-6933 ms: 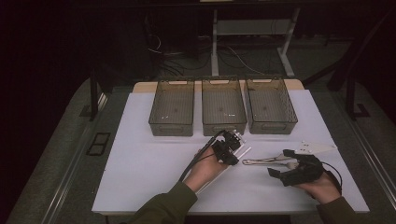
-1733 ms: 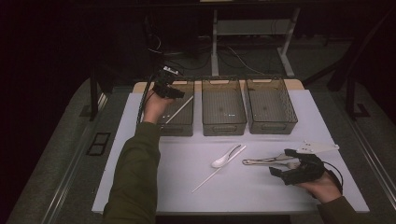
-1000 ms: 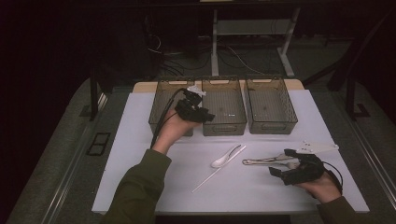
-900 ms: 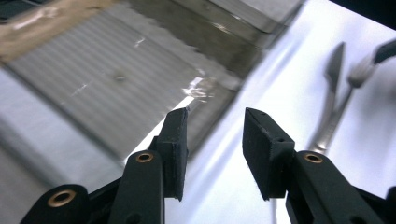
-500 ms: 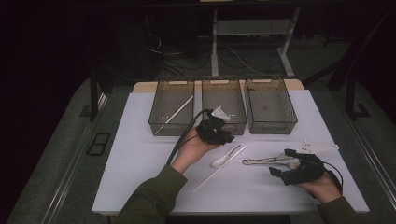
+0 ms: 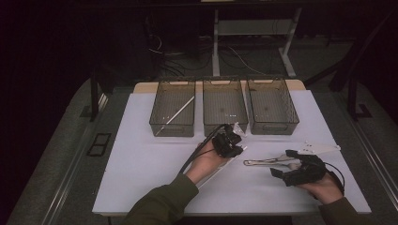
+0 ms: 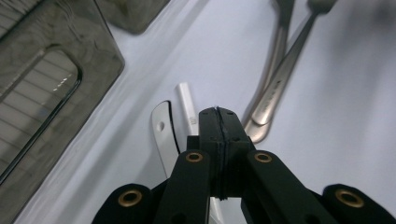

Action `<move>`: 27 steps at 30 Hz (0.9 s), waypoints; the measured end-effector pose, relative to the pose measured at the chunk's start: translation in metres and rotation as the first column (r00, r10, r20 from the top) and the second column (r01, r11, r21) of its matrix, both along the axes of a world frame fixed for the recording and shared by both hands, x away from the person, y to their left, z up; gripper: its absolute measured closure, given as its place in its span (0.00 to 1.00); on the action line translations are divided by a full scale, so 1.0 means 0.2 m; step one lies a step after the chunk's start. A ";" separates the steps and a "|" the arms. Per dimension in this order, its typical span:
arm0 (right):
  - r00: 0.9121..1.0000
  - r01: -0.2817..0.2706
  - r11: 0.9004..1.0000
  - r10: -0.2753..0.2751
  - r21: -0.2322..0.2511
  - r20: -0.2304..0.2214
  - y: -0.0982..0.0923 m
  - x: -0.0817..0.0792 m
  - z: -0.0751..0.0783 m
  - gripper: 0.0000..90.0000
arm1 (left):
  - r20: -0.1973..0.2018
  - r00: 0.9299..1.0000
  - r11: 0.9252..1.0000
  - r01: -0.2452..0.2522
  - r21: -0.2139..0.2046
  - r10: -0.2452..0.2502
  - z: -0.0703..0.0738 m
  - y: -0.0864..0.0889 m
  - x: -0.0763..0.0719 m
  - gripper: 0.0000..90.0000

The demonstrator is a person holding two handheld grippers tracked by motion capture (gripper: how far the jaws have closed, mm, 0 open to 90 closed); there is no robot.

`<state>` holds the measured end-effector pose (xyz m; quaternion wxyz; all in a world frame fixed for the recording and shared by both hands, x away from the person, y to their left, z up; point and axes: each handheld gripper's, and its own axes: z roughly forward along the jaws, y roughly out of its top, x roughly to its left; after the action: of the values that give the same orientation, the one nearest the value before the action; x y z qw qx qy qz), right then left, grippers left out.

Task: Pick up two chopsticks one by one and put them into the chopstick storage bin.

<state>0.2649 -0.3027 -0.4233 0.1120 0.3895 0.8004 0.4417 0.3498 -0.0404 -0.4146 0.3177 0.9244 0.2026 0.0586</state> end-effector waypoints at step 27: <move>1.000 -0.002 1.000 0.002 0.001 0.001 0.00 0.00 0.00 0.01 | 0.029 1.000 0.997 -0.010 0.078 0.008 -0.09 -0.02 0.05 0.99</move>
<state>0.2650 -0.3032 -0.4228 0.1118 0.3883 0.8006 0.4423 0.3598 -0.0444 -0.4332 0.2841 0.9343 0.1995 0.0813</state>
